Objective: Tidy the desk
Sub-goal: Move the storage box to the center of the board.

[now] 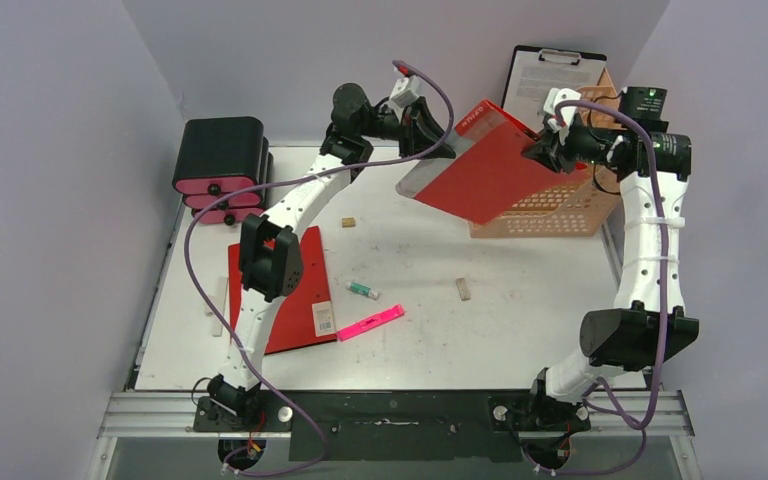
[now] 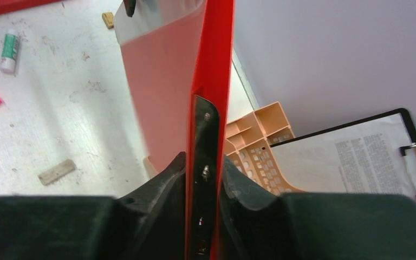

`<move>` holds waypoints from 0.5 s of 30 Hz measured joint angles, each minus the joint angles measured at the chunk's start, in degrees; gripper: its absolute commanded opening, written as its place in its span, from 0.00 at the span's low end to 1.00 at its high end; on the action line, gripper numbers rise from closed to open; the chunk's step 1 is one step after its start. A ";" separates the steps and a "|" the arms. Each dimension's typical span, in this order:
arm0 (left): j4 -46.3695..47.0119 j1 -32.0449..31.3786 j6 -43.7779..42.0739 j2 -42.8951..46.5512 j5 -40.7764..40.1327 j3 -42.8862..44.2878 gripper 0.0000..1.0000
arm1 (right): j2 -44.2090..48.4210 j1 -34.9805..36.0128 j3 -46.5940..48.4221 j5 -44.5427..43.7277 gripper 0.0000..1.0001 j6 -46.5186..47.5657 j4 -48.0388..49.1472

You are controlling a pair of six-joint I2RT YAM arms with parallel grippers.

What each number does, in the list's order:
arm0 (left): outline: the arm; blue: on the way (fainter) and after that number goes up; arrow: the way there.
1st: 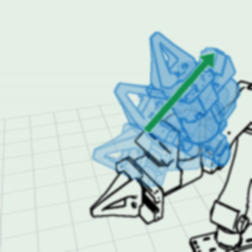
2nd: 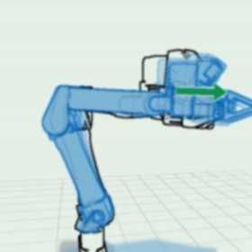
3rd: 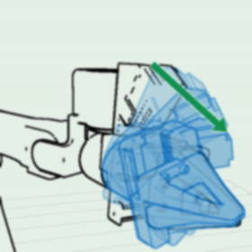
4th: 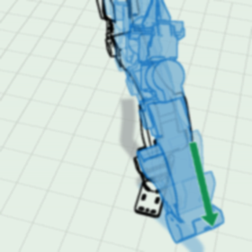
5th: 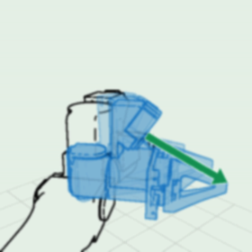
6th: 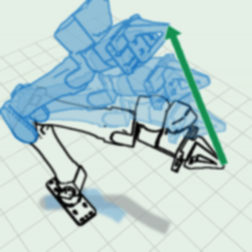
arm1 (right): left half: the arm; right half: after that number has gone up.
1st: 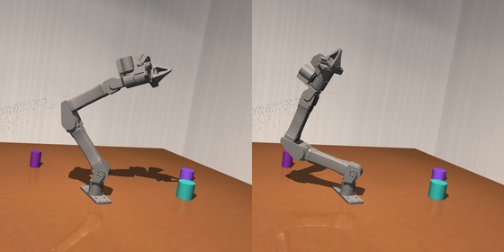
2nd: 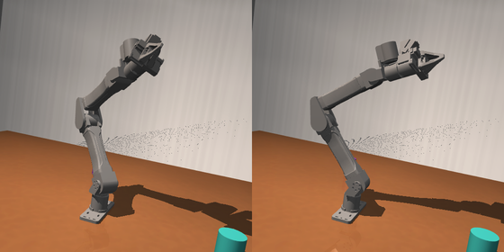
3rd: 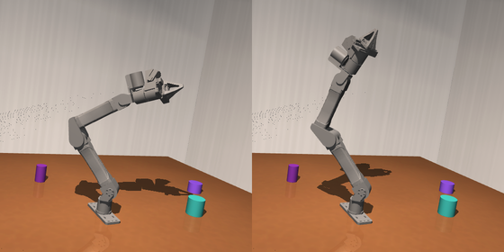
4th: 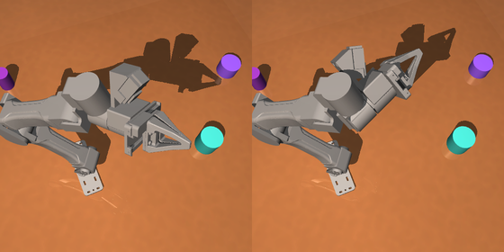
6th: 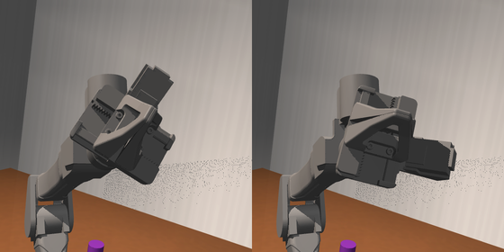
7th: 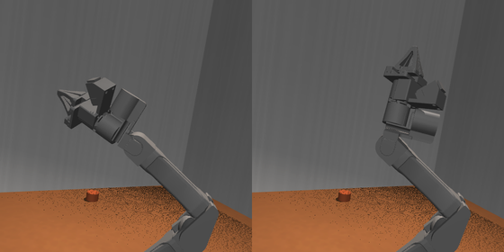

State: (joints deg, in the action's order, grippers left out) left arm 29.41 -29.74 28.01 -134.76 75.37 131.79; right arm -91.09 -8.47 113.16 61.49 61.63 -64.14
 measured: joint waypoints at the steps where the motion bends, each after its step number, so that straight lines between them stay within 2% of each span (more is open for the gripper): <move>1: 1.14 0.00 0.87 0.00 0.20 -0.24 0.00 | 0.11 0.00 -0.61 0.00 0.38 -1.18 1.03; 2: 2.03 0.00 1.99 0.00 0.07 -0.57 0.00 | 0.35 0.02 -1.44 -0.02 0.60 -2.58 2.14; 3: 2.82 0.07 3.17 0.00 -0.11 -1.07 0.00 | 0.79 0.28 -2.60 -0.35 0.75 -4.26 4.15; 4: 3.13 0.20 4.59 0.00 -0.37 -1.51 0.00 | 0.98 0.48 -3.21 -0.61 0.82 -6.19 5.35; 7: 2.99 0.55 7.96 0.00 -1.11 -2.80 0.00 | 1.88 1.09 -4.87 -2.03 0.96 -11.47 11.63; 9: 3.06 0.68 9.40 0.00 -2.14 -3.72 0.00 | 2.56 1.46 -5.55 -3.48 1.00 -15.32 15.19; 11: 3.50 0.98 10.97 0.00 -3.21 -4.76 0.00 | 3.28 1.53 -5.92 -6.05 0.94 -20.61 19.52; 15: 5.68 2.34 15.02 0.00 -4.70 -6.73 0.00 | 4.26 1.51 -5.97 -14.45 0.94 -31.39 28.26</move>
State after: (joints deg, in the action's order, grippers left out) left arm 35.09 -27.40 43.03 -134.76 70.67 125.05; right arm -86.83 -6.96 107.20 47.05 30.24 -35.88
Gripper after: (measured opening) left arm 0.152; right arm 0.938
